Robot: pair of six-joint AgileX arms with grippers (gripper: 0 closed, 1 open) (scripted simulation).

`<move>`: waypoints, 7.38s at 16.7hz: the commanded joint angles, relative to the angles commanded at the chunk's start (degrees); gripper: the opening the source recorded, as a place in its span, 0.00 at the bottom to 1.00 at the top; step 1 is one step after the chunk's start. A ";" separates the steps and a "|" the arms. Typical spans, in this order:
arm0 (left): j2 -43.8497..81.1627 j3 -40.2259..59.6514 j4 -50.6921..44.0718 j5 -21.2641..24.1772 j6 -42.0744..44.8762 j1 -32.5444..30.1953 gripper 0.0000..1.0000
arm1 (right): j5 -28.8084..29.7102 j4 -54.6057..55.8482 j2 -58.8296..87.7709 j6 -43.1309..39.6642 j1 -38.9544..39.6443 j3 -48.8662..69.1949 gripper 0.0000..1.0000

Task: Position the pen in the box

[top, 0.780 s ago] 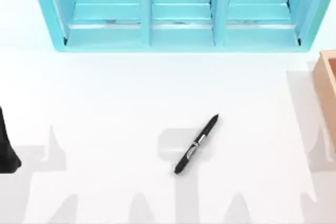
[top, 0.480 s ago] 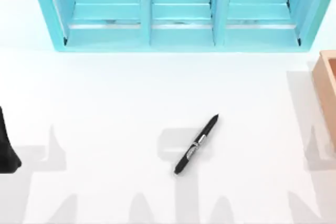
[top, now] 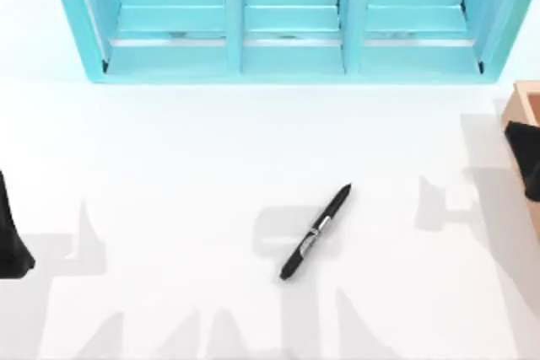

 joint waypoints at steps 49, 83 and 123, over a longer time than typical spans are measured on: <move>0.00 0.00 0.00 0.00 0.00 0.00 1.00 | -0.73 -22.01 89.61 44.67 16.96 52.63 0.17; 0.00 0.00 0.00 0.00 0.00 0.00 1.00 | -0.23 -47.92 77.28 40.57 3.93 65.46 0.00; 0.00 0.00 0.00 0.00 0.00 0.00 1.00 | -2.11 -36.69 65.38 36.09 -47.08 41.07 0.00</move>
